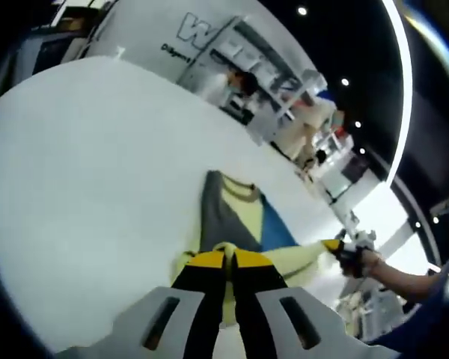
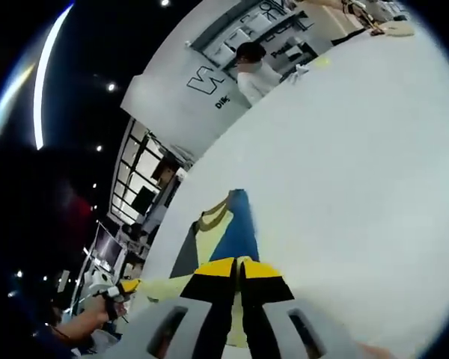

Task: Fold the garment on the visible template until the final outline fits inside the template.

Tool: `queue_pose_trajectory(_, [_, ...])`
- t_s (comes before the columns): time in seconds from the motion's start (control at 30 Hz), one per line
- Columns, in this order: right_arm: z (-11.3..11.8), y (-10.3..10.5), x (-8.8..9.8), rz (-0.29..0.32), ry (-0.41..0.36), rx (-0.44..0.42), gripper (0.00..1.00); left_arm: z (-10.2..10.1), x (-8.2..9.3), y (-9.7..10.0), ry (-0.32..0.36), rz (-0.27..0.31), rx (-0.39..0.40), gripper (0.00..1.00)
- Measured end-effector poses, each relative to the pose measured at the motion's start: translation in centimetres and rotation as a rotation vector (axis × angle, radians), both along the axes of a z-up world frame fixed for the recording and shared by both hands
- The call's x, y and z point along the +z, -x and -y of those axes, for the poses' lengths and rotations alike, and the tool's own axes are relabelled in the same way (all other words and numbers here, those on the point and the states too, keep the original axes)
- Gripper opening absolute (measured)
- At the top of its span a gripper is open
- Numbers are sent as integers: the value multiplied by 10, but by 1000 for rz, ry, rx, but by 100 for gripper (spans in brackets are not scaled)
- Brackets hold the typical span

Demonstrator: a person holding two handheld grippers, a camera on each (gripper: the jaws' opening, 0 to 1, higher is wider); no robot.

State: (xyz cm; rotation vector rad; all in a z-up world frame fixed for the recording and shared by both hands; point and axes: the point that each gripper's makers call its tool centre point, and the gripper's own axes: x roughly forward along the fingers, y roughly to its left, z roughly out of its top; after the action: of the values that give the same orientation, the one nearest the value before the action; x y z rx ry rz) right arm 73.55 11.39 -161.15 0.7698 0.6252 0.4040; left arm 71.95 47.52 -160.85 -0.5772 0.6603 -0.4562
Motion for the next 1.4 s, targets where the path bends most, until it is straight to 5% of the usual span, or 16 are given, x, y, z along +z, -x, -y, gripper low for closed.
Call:
queue_pose_trajectory(0.23, [0,-41,-2,15,23,4,0,2,7,-40,-14,12,8,0])
queue_pose_trajectory(0.7, [-1,-109,29,100,16,4,0,5,19,-111,6,39,26,0])
queue_pose_trajectory(1.4, [1,-159,-14,25,65,-8,0,18,-9,-165,9,-19,51,0])
